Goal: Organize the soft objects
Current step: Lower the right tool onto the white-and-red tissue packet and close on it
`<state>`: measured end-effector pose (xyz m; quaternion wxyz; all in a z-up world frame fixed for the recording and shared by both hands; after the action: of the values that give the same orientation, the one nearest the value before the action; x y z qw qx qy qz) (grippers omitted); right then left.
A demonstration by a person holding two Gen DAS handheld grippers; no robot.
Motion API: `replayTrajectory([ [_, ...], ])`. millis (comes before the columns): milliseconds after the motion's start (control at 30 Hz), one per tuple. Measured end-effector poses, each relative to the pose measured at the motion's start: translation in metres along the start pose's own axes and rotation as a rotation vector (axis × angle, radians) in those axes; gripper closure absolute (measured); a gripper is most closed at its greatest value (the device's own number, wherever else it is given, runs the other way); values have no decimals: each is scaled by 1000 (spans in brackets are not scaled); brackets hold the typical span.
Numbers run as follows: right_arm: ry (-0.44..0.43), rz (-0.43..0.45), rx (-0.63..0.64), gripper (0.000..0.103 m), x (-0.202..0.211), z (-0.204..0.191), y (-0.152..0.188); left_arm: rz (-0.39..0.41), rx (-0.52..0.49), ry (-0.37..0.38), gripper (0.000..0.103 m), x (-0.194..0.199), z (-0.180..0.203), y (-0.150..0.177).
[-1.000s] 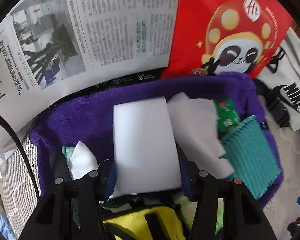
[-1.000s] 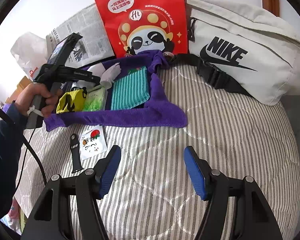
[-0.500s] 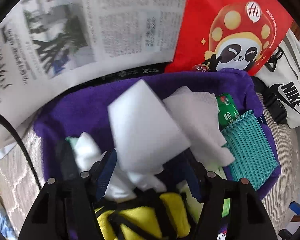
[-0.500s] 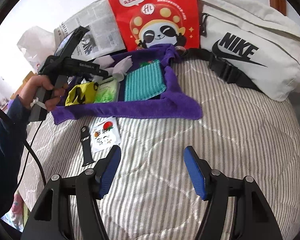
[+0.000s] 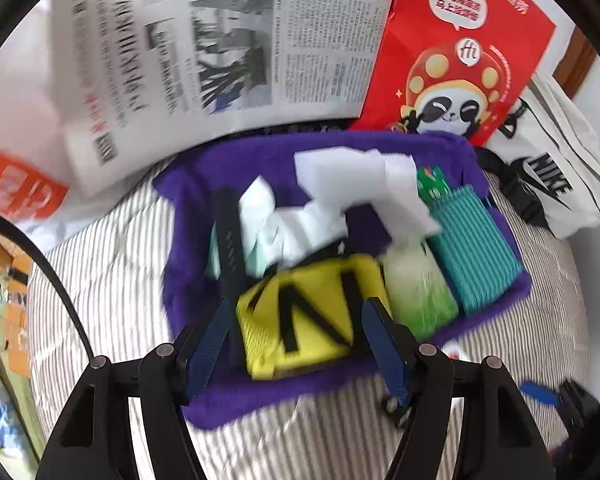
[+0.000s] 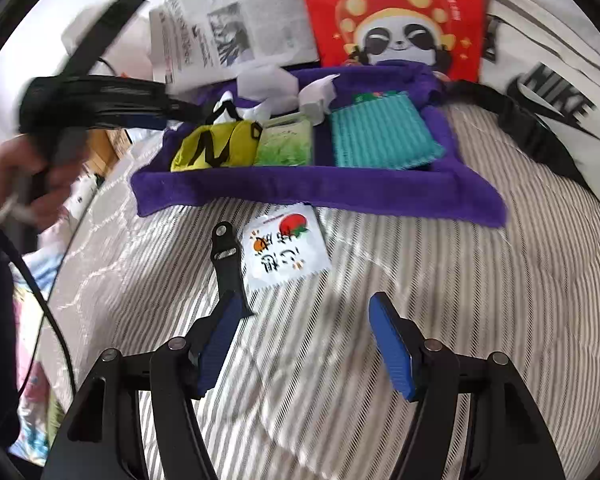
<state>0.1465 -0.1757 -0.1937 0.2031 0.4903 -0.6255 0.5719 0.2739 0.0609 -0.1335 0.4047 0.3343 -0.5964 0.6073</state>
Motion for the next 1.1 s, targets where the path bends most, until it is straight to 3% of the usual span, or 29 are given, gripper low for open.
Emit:
replayTrajectory([
  [200, 56, -11, 87, 33, -37, -24, -18, 0, 20, 14, 36, 23, -7, 43],
  [433, 96, -63, 114, 30, -69, -24, -23, -10, 48, 12, 36, 41, -24, 80],
  [733, 132, -28, 190, 24, -77, -43, -17, -37, 97, 48, 36, 41, -35, 107],
  [800, 132, -15, 185, 30, -78, -43, -18, -45, 97, 52, 36, 40, -35, 113],
  [867, 132, -3, 192, 56, -79, -45, -19, -50, 101, 53, 36, 40, -37, 118],
  [900, 123, -1, 198, 62, -78, -46, -20, -50, 103, 55, 36, 41, -38, 120],
  [1100, 119, -20, 214, 78, -75, -45, -23, -47, 129, 65, 36, 43, -45, 131],
])
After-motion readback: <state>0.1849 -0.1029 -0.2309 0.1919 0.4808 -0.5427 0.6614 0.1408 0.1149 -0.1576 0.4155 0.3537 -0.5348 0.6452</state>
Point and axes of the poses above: each gripper's, at about its wrist camera, not at the fingertips, and x roughly against the way its jaws point, z to its right, y to its underside, the point moved 3 cm from there along -x, roughly the way its jaws point, and after that the axes turned 2 degrees about z, right-handed, at the moved point
